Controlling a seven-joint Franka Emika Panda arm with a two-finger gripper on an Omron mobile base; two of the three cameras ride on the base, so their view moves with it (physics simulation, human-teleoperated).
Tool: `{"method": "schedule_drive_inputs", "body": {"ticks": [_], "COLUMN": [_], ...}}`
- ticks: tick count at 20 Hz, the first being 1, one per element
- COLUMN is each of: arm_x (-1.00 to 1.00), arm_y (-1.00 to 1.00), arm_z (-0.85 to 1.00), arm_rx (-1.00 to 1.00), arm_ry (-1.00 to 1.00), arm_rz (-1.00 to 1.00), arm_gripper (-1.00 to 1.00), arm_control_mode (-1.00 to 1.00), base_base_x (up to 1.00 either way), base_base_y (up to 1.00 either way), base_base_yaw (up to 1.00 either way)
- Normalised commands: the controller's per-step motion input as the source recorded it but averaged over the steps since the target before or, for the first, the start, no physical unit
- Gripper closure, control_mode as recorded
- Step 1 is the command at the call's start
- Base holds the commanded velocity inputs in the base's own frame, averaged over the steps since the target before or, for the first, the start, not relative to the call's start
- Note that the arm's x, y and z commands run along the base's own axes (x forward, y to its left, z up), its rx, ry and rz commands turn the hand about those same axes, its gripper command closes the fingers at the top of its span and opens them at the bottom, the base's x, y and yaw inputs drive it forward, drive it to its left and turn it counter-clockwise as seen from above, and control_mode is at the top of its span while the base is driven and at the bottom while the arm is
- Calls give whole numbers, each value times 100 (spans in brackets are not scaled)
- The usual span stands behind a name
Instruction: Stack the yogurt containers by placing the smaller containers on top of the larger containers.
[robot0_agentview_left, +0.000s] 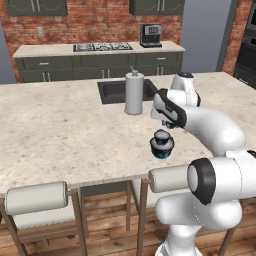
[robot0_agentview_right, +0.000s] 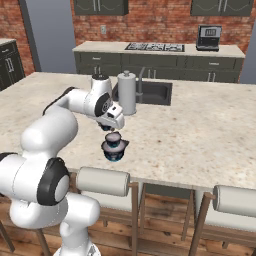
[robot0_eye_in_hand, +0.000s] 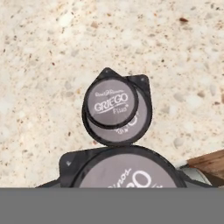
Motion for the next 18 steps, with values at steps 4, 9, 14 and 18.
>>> {"method": "schedule_drive_inputs", "body": {"ticks": [4, 9, 14, 18], "arm_x": [18, 9, 17, 14], "arm_y": [0, 0, 0, 0], "arm_z": [-13, -15, -18, -16], "arm_rx": [0, 0, 0, 0], "arm_ry": [0, 0, 0, 0], "arm_rz": [0, 0, 0, -1], "arm_gripper": [100, 100, 100, 100], "arm_control_mode": [-100, -100, -100, -100], "base_base_x": [0, 0, 0, 0], "base_base_y": [0, 0, 0, 0], "base_base_yaw": [0, 0, 0, 0]}}
